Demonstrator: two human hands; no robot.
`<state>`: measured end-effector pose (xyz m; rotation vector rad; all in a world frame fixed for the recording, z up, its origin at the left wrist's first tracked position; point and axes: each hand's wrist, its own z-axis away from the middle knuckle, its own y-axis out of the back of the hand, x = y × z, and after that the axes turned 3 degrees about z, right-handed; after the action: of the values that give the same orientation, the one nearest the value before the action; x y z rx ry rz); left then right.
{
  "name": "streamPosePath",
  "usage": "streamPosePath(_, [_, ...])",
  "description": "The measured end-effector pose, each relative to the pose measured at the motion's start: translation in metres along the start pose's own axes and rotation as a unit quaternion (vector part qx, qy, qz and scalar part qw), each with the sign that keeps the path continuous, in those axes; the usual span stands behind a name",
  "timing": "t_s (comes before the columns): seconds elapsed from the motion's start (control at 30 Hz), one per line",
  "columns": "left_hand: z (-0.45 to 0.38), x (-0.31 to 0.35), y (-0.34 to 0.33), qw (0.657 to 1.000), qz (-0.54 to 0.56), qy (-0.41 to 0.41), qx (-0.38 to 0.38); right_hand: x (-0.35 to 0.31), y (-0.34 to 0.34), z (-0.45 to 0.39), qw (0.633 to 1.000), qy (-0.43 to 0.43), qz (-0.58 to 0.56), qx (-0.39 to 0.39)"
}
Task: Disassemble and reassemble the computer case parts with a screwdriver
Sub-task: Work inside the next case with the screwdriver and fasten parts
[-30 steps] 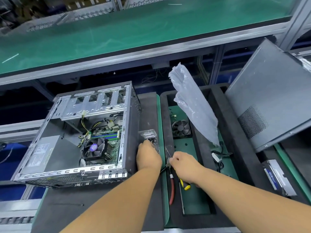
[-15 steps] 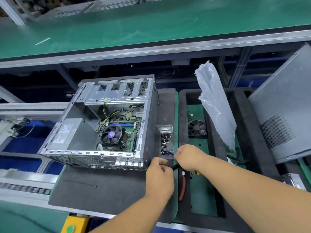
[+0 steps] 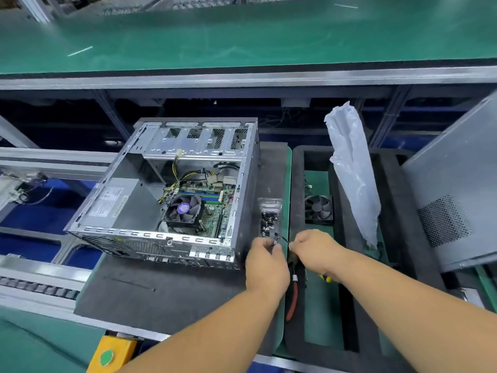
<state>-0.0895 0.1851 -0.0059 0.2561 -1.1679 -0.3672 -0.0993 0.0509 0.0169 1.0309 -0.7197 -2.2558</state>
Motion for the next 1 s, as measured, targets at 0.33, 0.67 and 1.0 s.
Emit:
streamPosePath(0.33, [-0.035,0.003,-0.008,0.967,-0.231,-0.109,-0.006,-0.002,0.005,0.013,0.997,-0.023,-0.076,-0.014])
streamPosePath(0.67, [-0.033,-0.006,-0.009,0.974,-0.213,-0.074,0.008,0.003,-0.001,0.007,0.997,-0.045,-0.055,-0.007])
streamPosePath(1.0, [-0.023,-0.013,-0.003,0.984,-0.160,-0.076,0.020,-0.001,0.002,-0.003,0.999,-0.019,-0.009,-0.027])
